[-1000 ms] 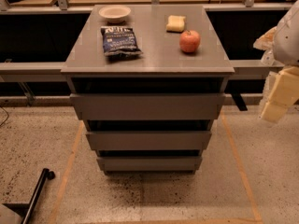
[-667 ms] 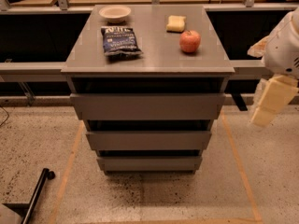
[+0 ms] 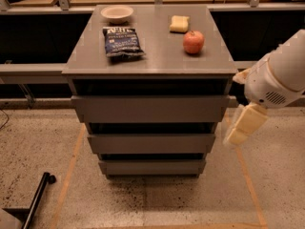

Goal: Open bottom drawer

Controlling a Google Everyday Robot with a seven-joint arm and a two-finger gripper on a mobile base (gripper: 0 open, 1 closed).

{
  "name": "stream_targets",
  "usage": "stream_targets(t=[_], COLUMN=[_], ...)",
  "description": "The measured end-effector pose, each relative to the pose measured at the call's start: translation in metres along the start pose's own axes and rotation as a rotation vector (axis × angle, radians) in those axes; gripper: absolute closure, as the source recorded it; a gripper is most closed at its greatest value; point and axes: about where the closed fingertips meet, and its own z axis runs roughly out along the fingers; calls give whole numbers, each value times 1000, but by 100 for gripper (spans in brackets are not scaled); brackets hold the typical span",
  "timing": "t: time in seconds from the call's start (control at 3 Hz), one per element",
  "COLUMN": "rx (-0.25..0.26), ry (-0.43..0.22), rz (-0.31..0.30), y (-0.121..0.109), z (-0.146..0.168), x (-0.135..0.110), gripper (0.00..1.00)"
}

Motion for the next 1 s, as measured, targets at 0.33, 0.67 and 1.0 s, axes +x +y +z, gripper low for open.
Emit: stream_targets(t=[0.33,0.67,1.0], rx=[6,-14,-93], ry=[-13,-4,-30], rz=[18,55,72], y=[-2,-1,5], z=[5,16,64], x=[0,11,10], gripper=[0,0,0])
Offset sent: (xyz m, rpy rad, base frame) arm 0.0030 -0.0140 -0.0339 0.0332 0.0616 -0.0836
